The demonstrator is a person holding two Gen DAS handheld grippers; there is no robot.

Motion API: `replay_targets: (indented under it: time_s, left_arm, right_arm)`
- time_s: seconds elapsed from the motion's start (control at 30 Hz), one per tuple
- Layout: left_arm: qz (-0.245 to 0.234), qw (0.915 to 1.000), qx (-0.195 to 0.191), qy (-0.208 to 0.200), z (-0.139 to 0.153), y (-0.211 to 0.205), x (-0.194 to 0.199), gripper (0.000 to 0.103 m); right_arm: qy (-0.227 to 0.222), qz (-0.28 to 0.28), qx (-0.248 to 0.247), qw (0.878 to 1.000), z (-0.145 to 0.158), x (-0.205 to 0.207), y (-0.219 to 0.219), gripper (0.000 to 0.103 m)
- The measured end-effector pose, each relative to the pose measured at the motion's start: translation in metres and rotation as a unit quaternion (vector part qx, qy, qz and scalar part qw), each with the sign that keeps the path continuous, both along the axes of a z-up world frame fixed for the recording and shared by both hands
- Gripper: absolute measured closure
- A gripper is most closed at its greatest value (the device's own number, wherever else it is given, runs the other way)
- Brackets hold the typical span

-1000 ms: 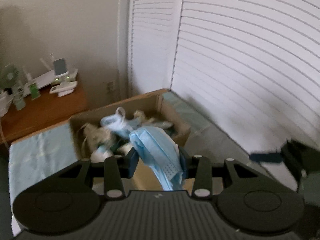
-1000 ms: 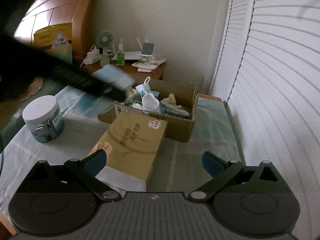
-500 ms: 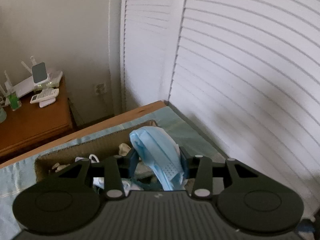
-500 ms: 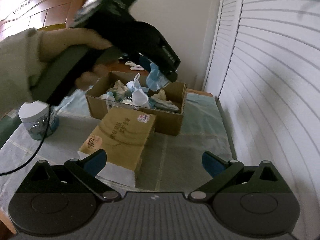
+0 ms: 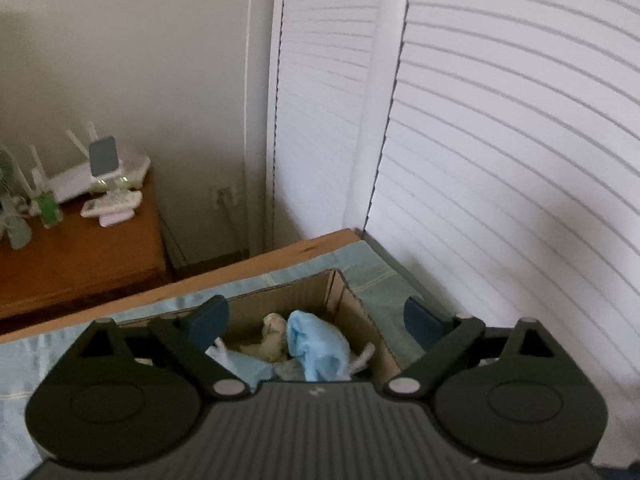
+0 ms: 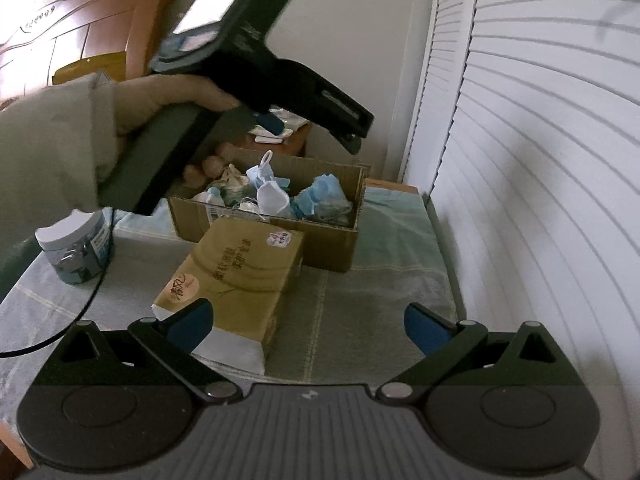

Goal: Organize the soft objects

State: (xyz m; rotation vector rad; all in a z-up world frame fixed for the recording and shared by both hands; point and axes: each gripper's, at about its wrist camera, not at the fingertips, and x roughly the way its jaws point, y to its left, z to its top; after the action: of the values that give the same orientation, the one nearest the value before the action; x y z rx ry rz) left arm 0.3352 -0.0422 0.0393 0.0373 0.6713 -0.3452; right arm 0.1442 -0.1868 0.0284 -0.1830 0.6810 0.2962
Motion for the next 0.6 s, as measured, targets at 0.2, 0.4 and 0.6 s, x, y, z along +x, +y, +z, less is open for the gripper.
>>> replay_targets:
  time_s: [0.2, 0.4, 0.6]
  left_arm:
    - [0.01, 0.9974, 0.045, -0.054, 0.013, 0.019, -0.056, 0.003]
    - [0.057, 0.9944, 0.075, -0.048, 0.006, 0.045, -0.122, 0.002]
    - [0.114, 0.9895, 0.086, -0.023, 0.004, 0.058, -0.174, 0.002]
  right_arm:
    - [0.006, -0.005, 0.008, 1.0, 0.002, 0.001, 0.002, 0.0]
    - [0.036, -0.045, 0.003, 0.998, 0.0, 0.01, 0.005, 0.0]
    - [0.061, -0.089, 0.002, 0.994, 0.0, 0.015, 0.007, 0.0]
